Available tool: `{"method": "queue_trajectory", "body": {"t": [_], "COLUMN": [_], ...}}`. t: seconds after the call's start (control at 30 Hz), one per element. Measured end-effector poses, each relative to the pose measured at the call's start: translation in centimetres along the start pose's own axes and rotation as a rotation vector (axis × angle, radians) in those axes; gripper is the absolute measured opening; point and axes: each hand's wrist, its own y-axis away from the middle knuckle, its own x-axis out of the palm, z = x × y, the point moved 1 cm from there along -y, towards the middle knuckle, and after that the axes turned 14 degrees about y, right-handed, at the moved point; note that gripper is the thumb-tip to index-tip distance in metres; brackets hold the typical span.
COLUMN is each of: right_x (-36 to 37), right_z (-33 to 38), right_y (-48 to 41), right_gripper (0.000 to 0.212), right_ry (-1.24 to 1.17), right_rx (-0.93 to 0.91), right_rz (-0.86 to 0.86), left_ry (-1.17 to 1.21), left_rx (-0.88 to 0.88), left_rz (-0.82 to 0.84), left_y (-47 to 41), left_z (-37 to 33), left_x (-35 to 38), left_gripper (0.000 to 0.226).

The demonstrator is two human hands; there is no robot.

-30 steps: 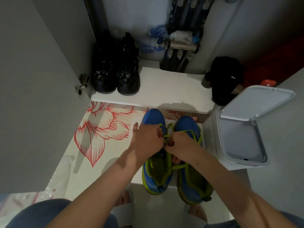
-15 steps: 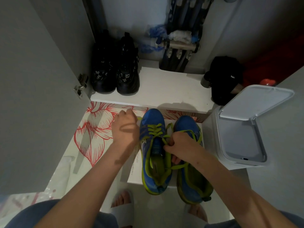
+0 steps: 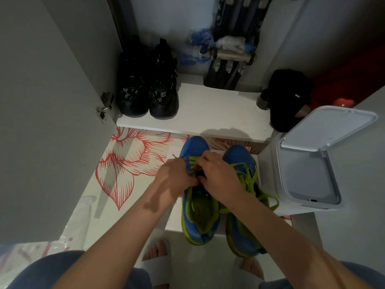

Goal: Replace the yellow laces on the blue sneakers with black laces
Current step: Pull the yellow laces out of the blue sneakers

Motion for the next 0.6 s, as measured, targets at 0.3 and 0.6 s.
{"method": "queue_trajectory", "body": {"t": [0.3,0.6], "right_x": [1.3,-0.2], "right_z": [-0.3,-1.5], "right_y": [-0.5,-0.8], "right_gripper": [0.007,0.024], "right_ry": [-0.142,-0.330], "right_rx": [0.178,0.176], "right_rz": [-0.097,-0.129], "left_ry": [-0.002,0.025], "left_rx": [-0.060,-0.027], "left_rz": [0.064,0.068], "left_y": [-0.3,-0.3], "left_z": [0.3,0.4], "left_x": [-0.5,-0.2], "left_gripper": [0.024,0.023]}}
